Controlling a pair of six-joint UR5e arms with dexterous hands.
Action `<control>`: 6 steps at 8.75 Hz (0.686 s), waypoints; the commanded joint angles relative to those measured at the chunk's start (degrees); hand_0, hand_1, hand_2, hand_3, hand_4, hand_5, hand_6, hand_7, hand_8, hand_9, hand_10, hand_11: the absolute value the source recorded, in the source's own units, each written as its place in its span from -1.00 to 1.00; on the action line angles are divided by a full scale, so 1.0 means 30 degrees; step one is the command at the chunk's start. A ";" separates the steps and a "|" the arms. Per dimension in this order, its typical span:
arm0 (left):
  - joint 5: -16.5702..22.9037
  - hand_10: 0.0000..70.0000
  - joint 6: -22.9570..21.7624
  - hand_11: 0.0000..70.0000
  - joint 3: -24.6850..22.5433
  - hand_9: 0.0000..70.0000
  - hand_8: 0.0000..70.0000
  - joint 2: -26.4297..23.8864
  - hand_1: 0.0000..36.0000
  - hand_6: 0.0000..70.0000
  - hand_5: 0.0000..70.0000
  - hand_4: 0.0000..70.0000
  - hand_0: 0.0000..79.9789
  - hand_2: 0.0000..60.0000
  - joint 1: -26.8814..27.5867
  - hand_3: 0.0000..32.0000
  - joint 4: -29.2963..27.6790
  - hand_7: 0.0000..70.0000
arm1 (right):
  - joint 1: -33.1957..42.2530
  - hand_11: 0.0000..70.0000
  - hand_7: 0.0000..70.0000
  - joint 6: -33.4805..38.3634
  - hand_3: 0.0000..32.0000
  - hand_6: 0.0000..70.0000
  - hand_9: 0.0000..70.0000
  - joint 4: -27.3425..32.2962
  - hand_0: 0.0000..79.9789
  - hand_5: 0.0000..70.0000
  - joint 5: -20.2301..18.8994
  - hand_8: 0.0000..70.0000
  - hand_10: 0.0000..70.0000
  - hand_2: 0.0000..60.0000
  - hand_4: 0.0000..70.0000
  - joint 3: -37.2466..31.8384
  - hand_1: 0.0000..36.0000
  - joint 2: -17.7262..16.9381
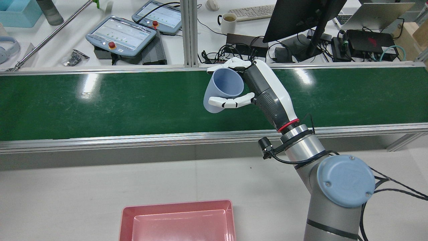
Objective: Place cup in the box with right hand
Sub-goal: 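Lift the cup off the belt and lower it into the pink tray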
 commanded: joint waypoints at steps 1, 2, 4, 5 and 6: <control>0.0009 -1.00 0.0000 -1.00 0.0000 -1.00 -1.00 0.0000 -1.00 -1.00 -1.00 -1.00 -1.00 -1.00 0.0000 -1.00 0.0029 -1.00 | -0.3470 0.00 1.00 -0.3142 -1.00 -0.12 0.81 0.1265 0.27 -0.73 0.0104 0.11 -0.33 -0.21 -0.27 0.0483 0.11 0.0007; 0.0009 -1.00 0.0000 -1.00 0.0000 -1.00 -1.00 0.0000 -1.00 -1.00 -1.00 -1.00 -1.00 -1.00 0.0000 -1.00 0.0029 -1.00 | -0.4641 0.00 1.00 -0.4371 -1.00 -0.12 0.81 0.2087 0.27 -0.73 0.0133 0.11 -0.33 -0.22 -0.27 0.0600 0.11 -0.0167; 0.0009 -1.00 0.0000 -1.00 0.0000 -1.00 -1.00 0.0000 -1.00 -1.00 -1.00 -1.00 -1.00 -1.00 0.0000 -1.00 0.0029 -1.00 | -0.6171 -0.04 1.00 -0.5058 -1.00 -0.13 0.79 0.2183 0.26 -0.73 0.0220 0.09 -0.36 -0.19 -0.29 0.0572 0.13 -0.1188; 0.0009 -1.00 0.0000 -1.00 0.0000 -1.00 -1.00 0.0000 -1.00 -1.00 -1.00 -1.00 -1.00 -1.00 0.0000 -1.00 0.0029 -1.00 | -0.6466 -0.04 1.00 -0.5058 -1.00 -0.13 0.79 0.2183 0.27 -0.73 0.0221 0.08 -0.36 -0.27 -0.33 0.0543 0.11 -0.1803; 0.0009 -1.00 0.0000 -1.00 0.0000 -1.00 -1.00 0.0000 -1.00 -1.00 -1.00 -1.00 -1.00 -1.00 0.0000 -1.00 0.0029 -1.00 | -0.6556 -0.04 1.00 -0.4884 -1.00 -0.15 0.79 0.2183 0.26 -0.73 0.0221 0.08 -0.36 -0.33 -0.37 0.0542 0.08 -0.2216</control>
